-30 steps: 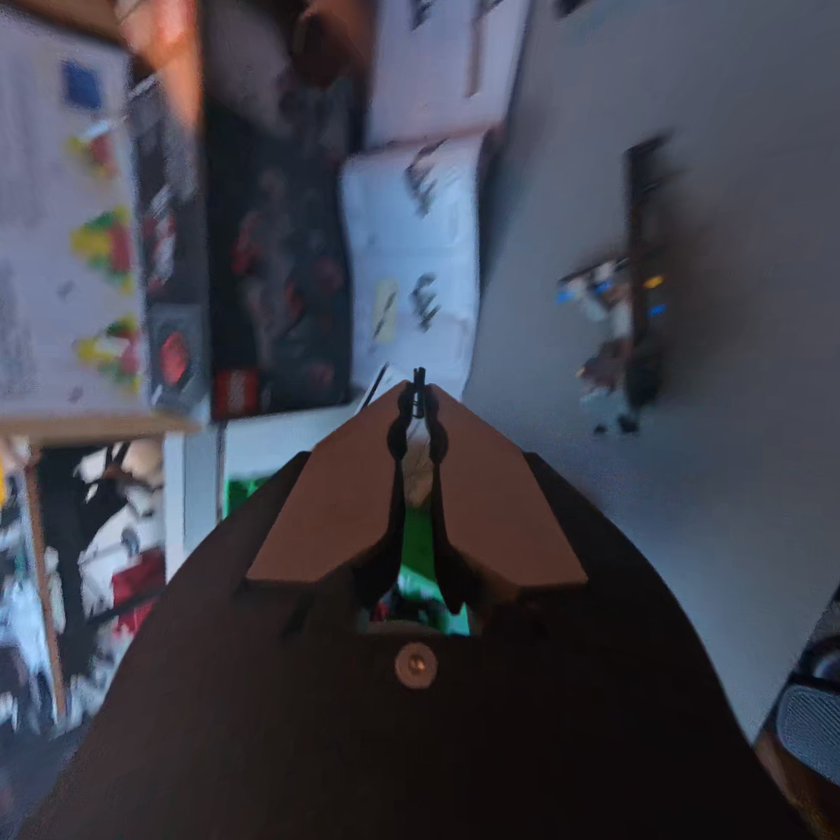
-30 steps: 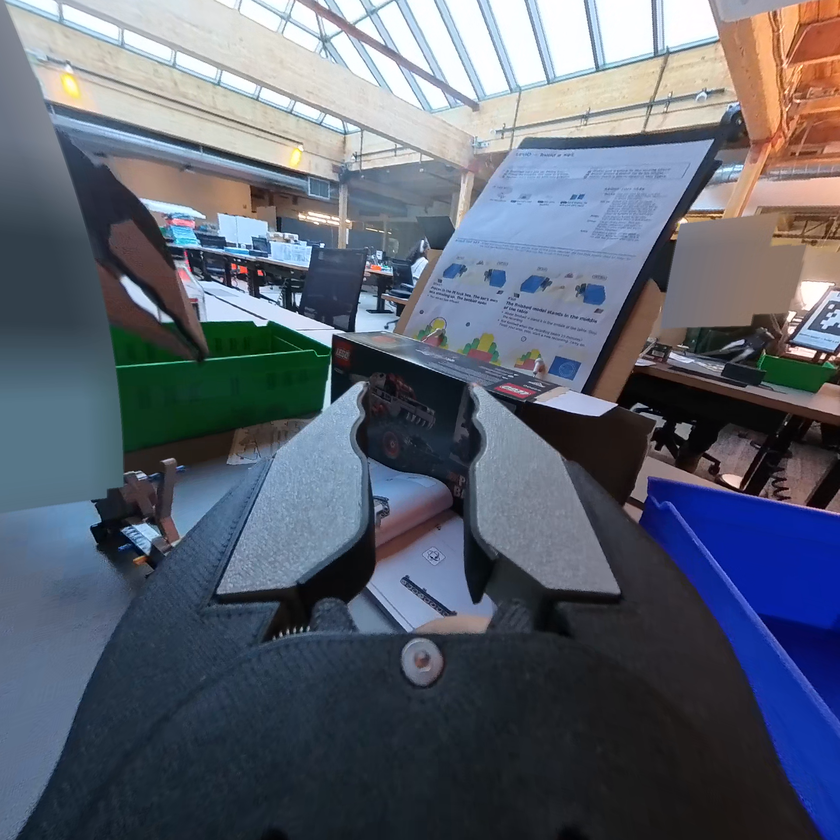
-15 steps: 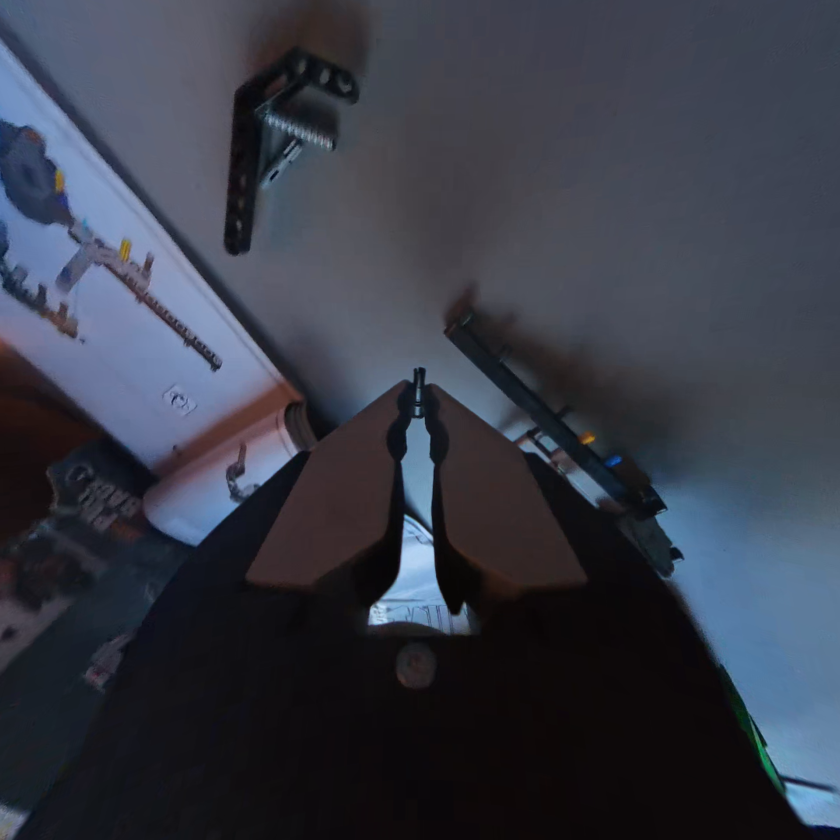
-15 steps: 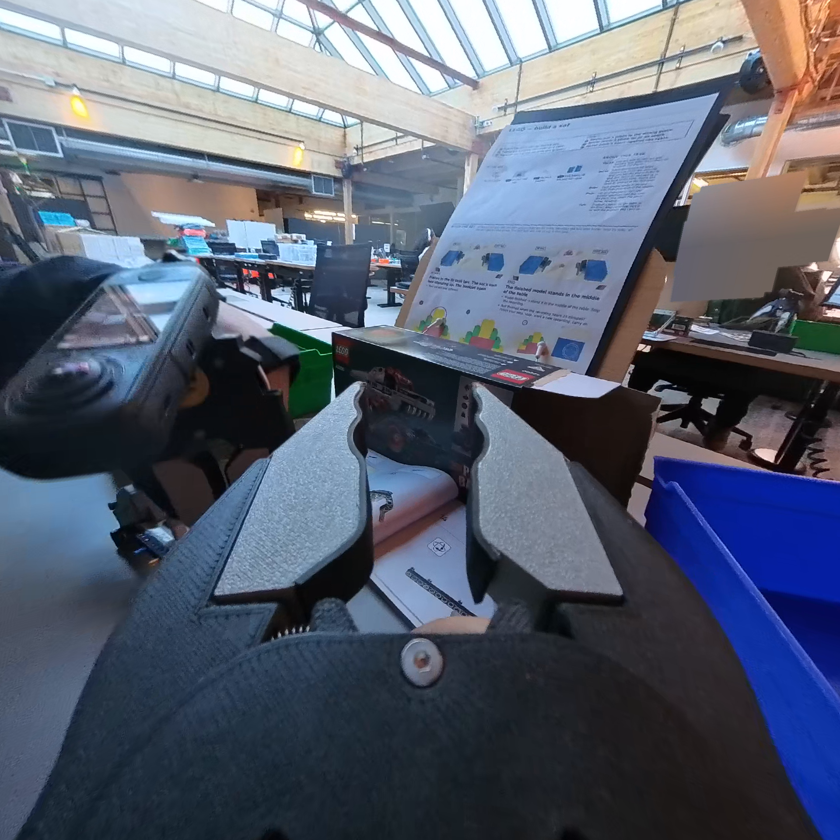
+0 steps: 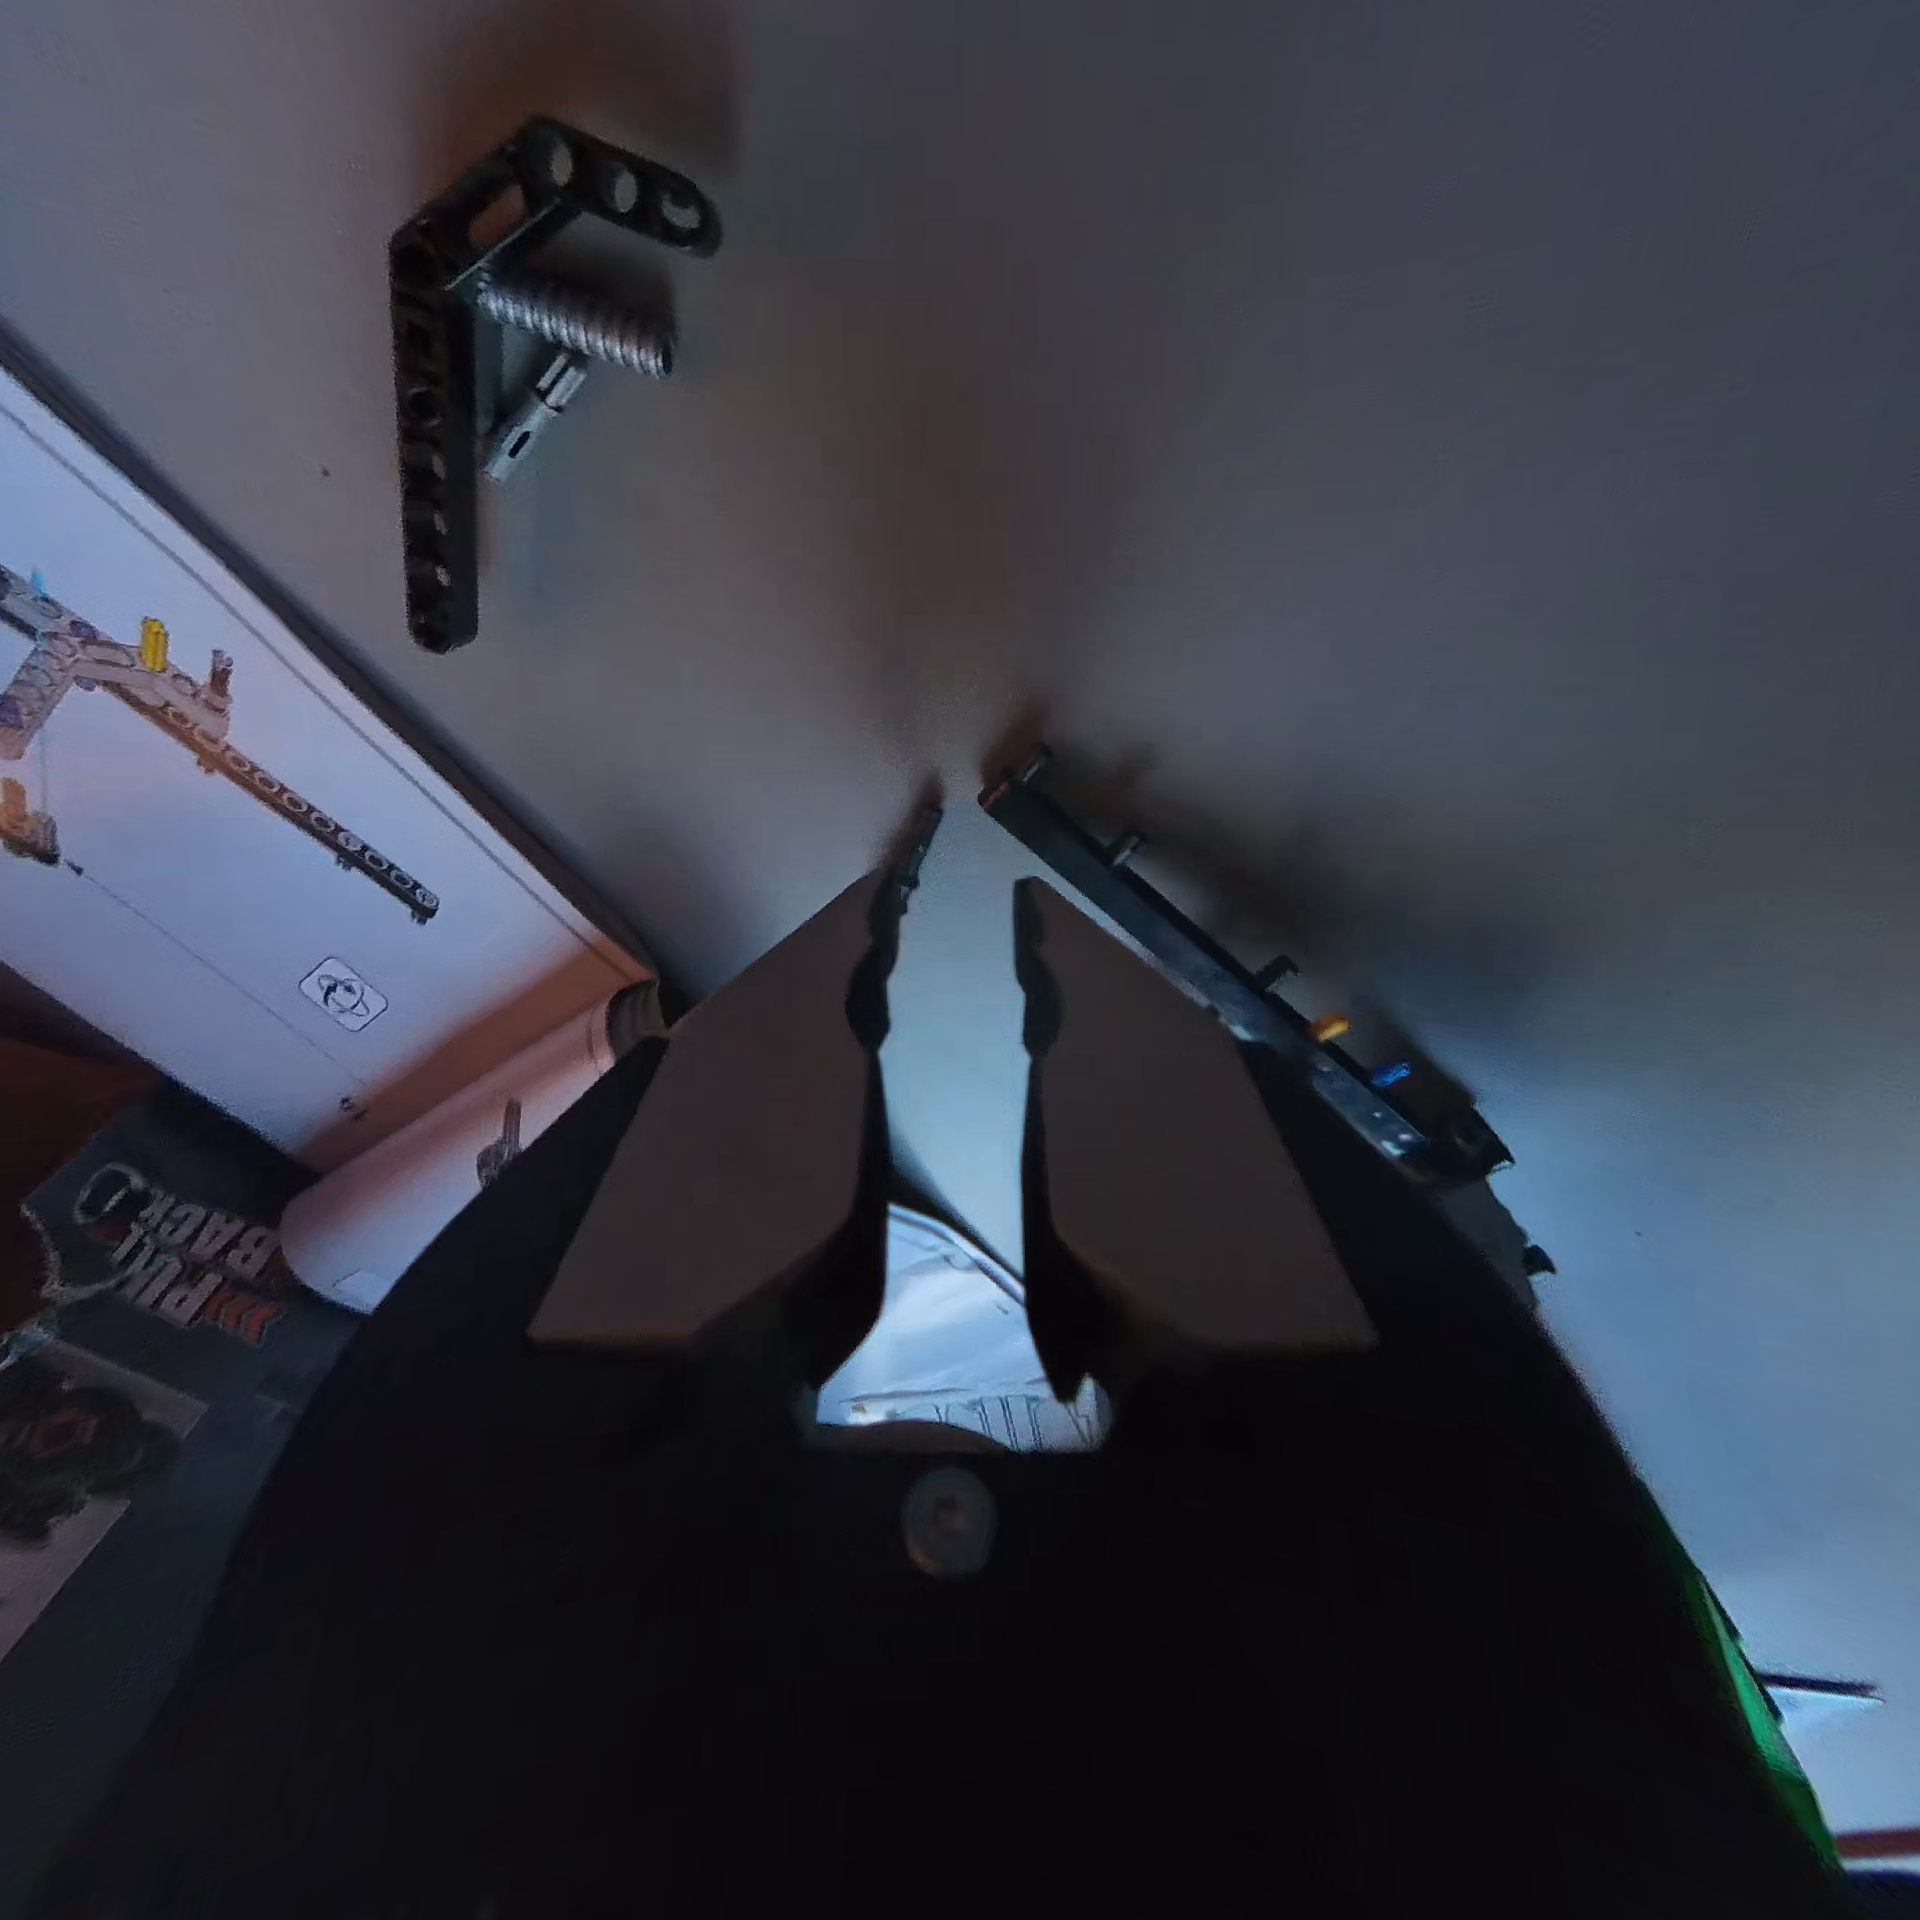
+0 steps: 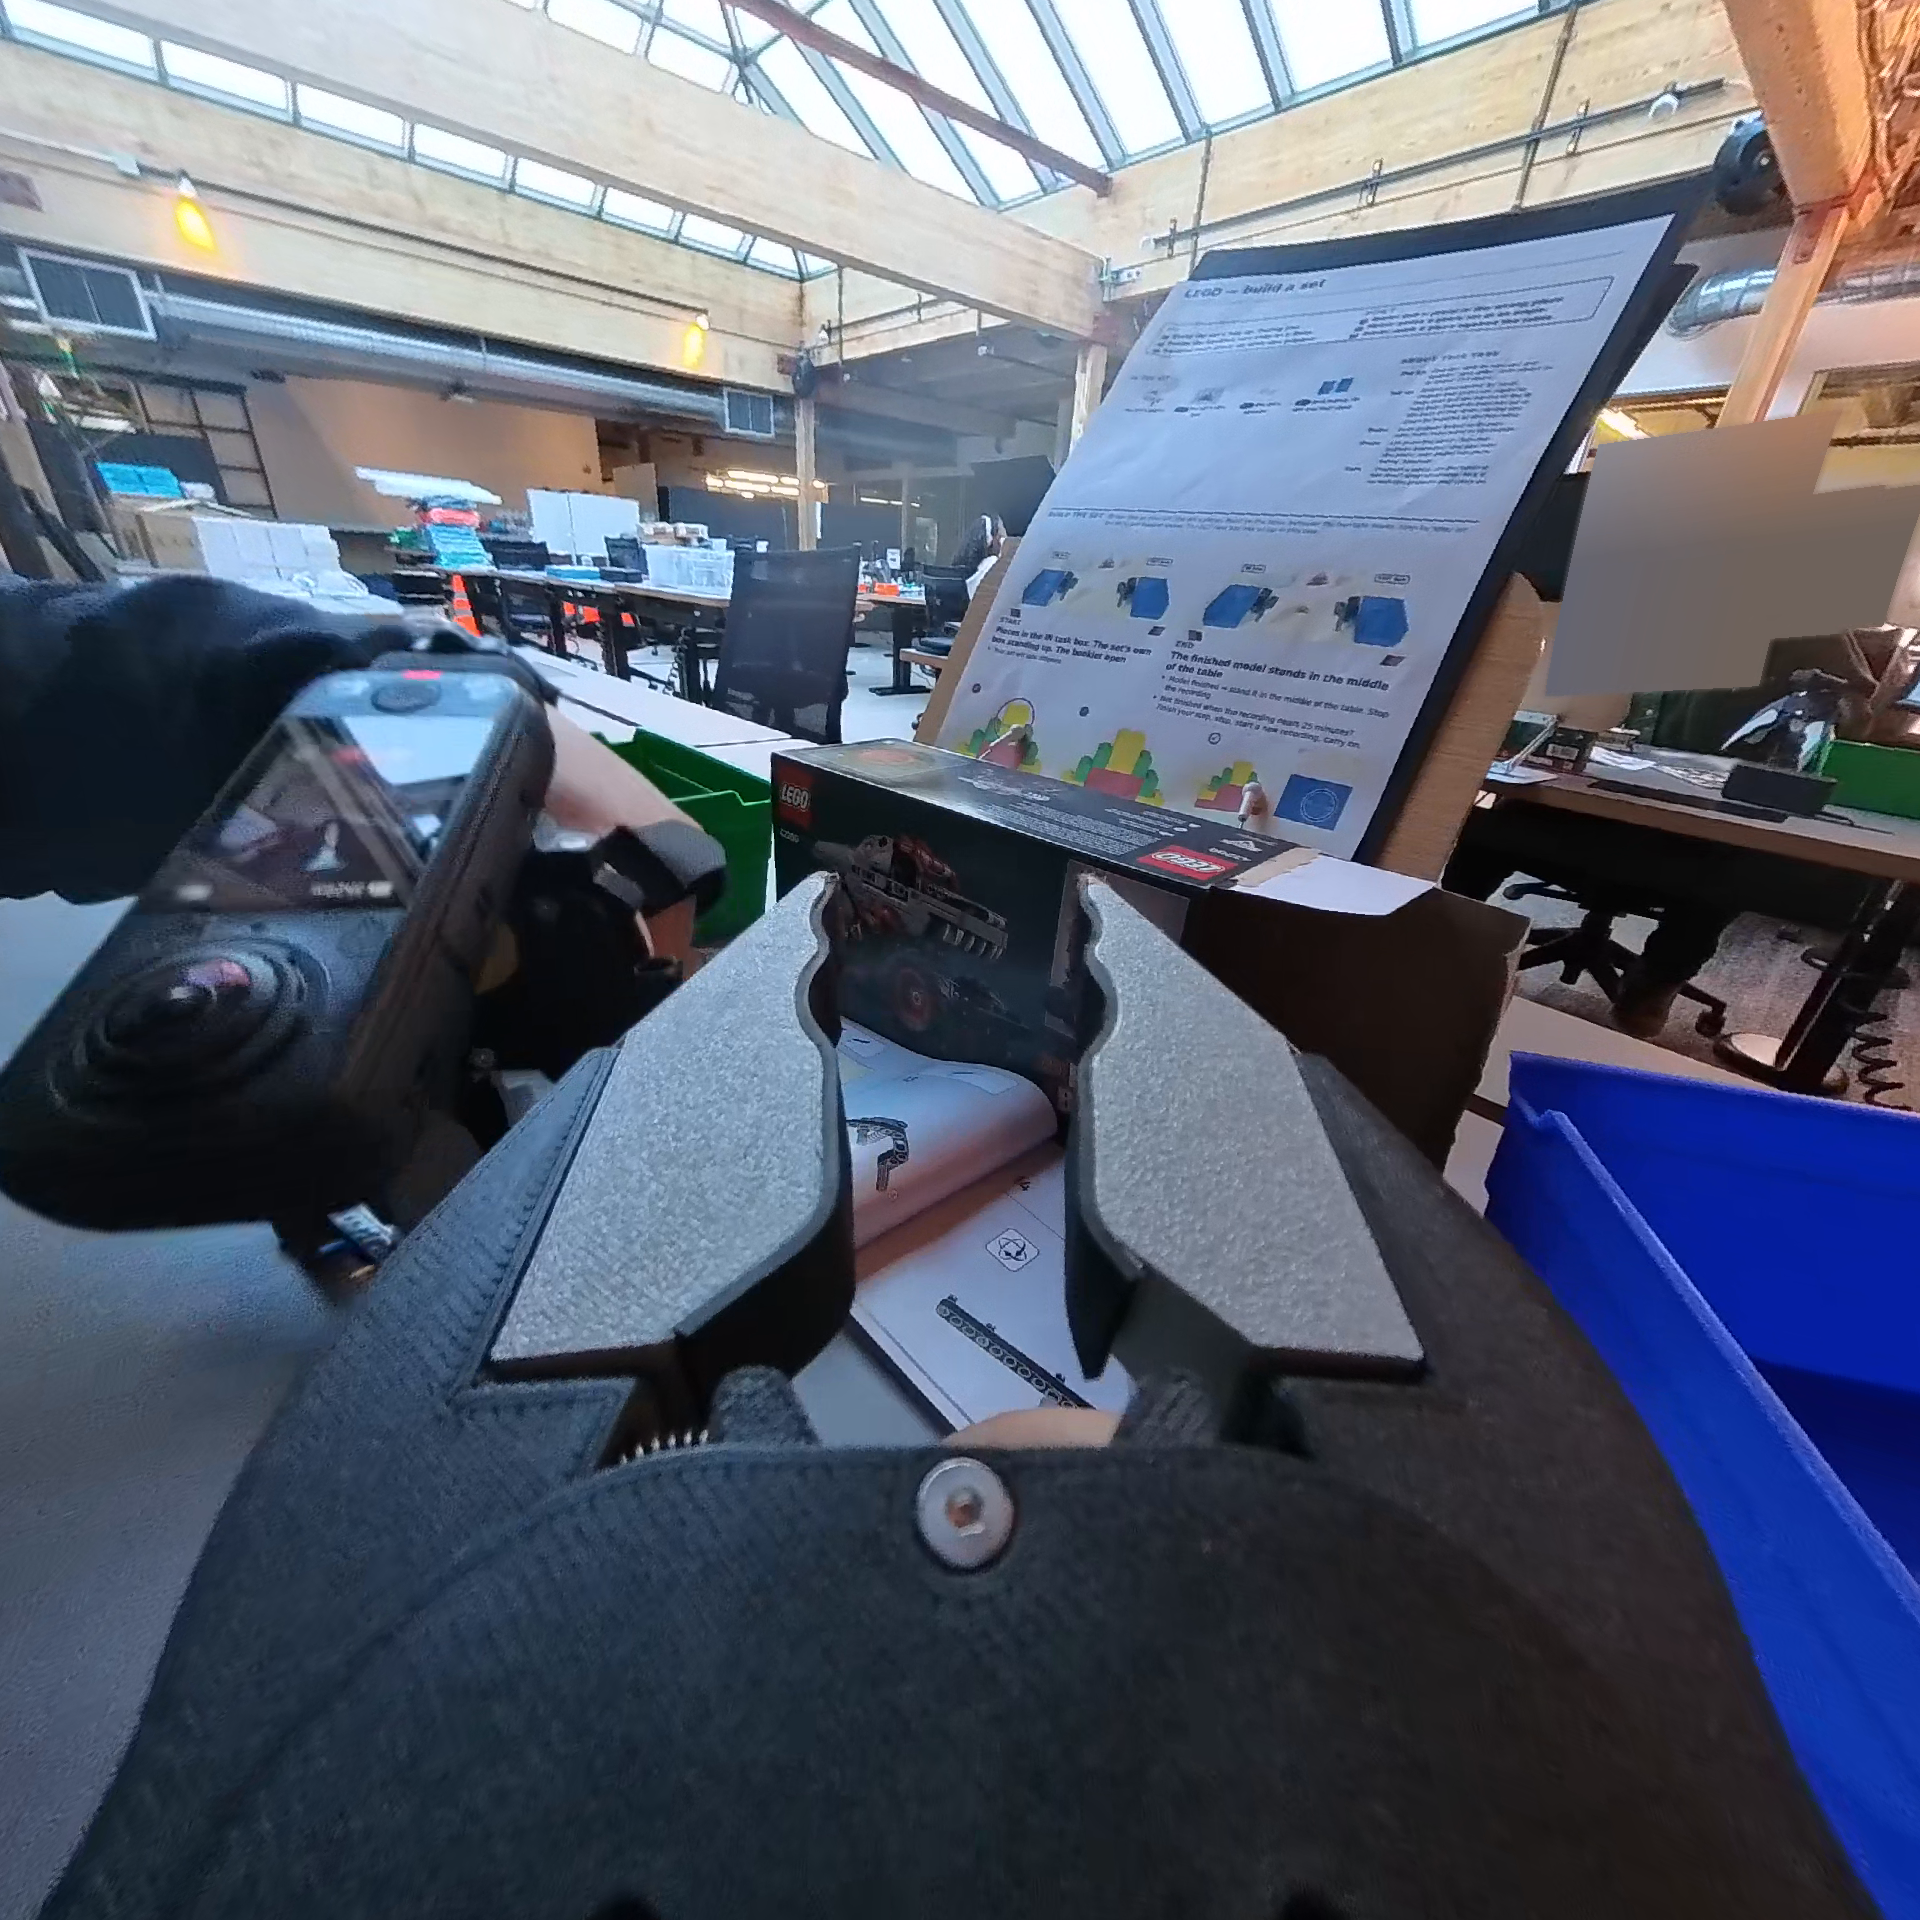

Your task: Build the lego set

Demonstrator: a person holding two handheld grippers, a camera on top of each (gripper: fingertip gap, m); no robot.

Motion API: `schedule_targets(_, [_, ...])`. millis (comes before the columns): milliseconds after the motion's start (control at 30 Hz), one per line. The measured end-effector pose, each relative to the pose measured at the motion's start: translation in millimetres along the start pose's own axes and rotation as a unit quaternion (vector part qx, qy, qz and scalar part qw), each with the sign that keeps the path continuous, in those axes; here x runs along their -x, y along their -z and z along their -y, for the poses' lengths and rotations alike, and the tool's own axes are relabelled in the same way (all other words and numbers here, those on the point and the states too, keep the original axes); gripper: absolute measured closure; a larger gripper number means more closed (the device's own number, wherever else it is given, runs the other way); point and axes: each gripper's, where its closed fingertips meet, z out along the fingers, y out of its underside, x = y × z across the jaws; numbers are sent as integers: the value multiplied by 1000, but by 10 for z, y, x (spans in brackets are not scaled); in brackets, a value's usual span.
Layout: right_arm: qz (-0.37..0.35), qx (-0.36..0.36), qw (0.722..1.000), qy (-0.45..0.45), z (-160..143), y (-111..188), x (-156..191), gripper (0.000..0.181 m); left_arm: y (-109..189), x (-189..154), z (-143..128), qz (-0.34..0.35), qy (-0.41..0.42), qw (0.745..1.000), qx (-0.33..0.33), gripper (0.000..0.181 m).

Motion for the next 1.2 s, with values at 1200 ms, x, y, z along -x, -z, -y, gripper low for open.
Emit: schedule_targets(1200, [-42,165,985,1,-758,-38,-428,156,1221,125,-1343,480,510,595,-394,181])
